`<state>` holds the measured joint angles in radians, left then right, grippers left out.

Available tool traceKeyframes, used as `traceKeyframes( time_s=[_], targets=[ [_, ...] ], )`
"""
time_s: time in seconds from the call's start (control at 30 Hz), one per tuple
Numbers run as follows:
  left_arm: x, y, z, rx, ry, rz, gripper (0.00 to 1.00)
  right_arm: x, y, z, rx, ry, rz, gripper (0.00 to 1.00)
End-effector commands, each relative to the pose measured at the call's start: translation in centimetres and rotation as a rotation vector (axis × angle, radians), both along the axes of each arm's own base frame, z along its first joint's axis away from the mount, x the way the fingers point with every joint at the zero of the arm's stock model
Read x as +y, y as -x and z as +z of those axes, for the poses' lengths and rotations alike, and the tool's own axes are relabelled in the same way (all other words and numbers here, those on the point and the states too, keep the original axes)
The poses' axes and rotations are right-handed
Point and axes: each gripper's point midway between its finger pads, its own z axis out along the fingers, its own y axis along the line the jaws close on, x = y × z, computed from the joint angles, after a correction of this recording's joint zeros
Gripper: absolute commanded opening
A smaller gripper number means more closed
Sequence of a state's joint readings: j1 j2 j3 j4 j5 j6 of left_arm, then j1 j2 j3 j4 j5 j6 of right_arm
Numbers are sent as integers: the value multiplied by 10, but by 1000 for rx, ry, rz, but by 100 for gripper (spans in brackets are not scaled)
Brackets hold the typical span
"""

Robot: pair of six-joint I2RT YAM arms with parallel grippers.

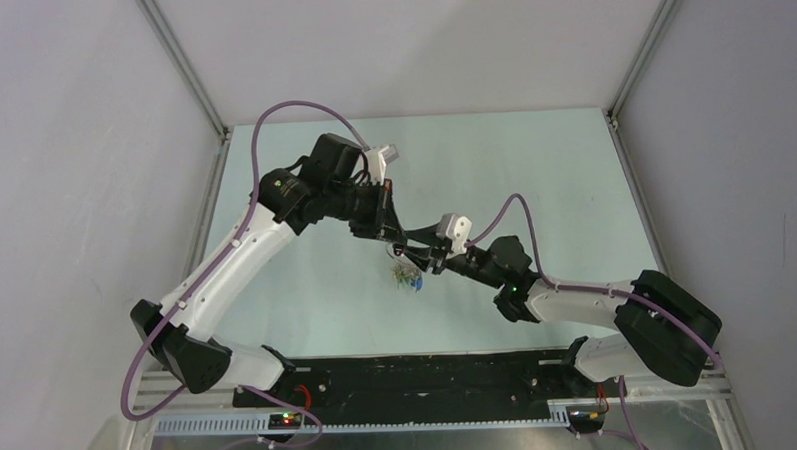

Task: Remove the keys from the keyring

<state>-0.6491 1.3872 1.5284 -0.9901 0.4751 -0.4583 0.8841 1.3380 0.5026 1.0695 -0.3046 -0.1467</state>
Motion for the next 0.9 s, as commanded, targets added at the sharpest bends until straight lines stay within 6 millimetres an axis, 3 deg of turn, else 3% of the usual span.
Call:
traceKeyframes(
  time_s=[0.0,0.5,0.87],
  targets=[
    [-2,1,32,-60,84,2,0,2,-3,32,-54,-91,-15,32],
    [5,0,29,-59,77,21,0,-1,0,27,-25,-50,-6,14],
    [8,1,17,-51,51,19,0,-16,-10,47,144,-197,-17,6]
  ],
)
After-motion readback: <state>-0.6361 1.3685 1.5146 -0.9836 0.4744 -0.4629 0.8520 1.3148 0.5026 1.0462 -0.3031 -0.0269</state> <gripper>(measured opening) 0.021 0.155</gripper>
